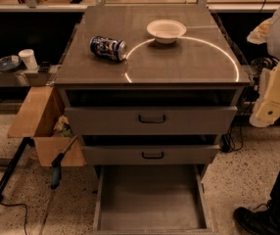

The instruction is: Place pepsi can into bottom drawer

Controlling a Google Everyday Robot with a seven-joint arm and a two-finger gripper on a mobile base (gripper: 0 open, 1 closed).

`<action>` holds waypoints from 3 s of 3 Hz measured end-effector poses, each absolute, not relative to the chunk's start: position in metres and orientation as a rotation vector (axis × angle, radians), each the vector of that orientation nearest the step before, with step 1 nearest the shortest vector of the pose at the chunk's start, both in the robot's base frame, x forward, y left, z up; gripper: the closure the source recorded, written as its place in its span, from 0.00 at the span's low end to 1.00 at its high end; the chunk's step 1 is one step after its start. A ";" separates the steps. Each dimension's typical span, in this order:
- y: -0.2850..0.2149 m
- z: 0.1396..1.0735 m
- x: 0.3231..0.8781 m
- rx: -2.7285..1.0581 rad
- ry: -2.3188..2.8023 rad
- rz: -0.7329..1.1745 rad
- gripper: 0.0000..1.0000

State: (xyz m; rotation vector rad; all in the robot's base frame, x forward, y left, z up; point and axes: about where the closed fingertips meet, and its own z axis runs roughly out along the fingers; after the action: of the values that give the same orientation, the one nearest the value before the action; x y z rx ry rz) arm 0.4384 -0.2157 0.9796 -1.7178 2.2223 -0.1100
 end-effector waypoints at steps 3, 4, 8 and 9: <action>-0.208 0.989 0.470 -1.717 2.134 -0.121 0.00; -0.204 0.990 0.497 -1.732 2.104 -0.145 0.00; -0.200 0.999 0.583 -1.730 2.064 -0.219 0.00; -0.184 1.000 0.586 -1.742 2.025 -0.182 0.00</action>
Offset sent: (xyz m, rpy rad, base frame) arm 0.0232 0.0060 0.0063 0.0364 -0.0484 0.0359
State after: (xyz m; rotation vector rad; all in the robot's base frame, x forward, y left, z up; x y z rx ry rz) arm 0.5859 -0.1841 1.0004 -1.7423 2.0252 -0.1818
